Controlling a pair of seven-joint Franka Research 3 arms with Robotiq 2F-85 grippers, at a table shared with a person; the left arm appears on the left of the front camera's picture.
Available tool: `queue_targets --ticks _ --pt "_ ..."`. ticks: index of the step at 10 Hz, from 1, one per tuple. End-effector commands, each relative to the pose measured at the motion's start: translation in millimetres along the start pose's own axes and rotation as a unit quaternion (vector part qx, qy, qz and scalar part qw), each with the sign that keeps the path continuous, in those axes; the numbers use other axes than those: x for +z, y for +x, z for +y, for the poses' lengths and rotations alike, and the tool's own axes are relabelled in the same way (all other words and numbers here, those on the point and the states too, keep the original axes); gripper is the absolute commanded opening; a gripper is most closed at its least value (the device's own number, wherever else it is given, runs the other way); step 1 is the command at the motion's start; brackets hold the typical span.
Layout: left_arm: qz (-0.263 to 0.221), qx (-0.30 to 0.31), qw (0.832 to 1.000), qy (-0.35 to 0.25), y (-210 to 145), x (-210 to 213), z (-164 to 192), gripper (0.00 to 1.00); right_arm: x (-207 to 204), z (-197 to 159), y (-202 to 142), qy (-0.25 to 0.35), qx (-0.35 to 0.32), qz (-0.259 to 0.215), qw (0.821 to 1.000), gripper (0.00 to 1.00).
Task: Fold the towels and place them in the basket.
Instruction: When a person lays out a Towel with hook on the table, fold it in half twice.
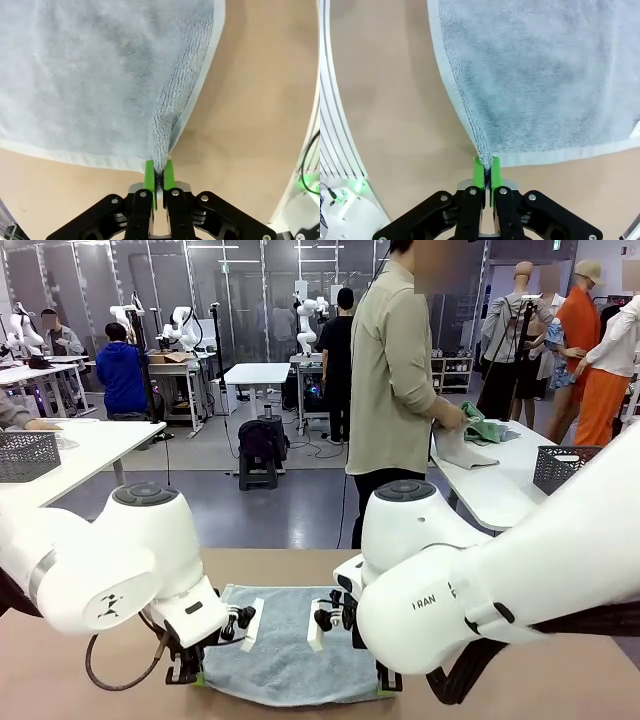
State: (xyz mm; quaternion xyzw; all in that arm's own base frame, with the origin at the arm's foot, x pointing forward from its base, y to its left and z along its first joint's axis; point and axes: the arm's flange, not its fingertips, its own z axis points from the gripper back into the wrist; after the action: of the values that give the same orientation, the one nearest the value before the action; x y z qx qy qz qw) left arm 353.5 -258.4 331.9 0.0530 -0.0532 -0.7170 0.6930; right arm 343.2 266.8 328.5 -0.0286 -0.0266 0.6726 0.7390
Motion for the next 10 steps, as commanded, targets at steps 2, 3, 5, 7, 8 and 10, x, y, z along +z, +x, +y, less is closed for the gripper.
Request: queue_targets --ticks 2,3,5,7,8,10 --pt "0.021 0.021 0.999 0.019 0 25 17 0.08 20 -14 1 -0.018 0.01 0.004 1.0 0.06" --pt "0.02 0.022 0.999 0.022 2 31 24 0.08 25 -19 3 -0.022 0.01 0.002 1.0 0.06" --pt "0.011 0.016 1.0 0.022 9 35 45 0.08 30 -33 6 -0.038 0.003 -0.003 0.999 0.06" --pt "0.029 0.023 0.999 0.028 17 41 70 0.08 34 -51 9 -0.049 -0.007 0.006 0.999 0.06" --pt "0.034 0.028 0.999 0.028 16 44 78 0.08 37 -58 9 -0.054 -0.008 0.007 0.998 0.06" --pt "0.044 0.037 0.998 0.031 18 50 99 0.08 41 -79 12 -0.062 -0.015 0.014 0.998 0.06"
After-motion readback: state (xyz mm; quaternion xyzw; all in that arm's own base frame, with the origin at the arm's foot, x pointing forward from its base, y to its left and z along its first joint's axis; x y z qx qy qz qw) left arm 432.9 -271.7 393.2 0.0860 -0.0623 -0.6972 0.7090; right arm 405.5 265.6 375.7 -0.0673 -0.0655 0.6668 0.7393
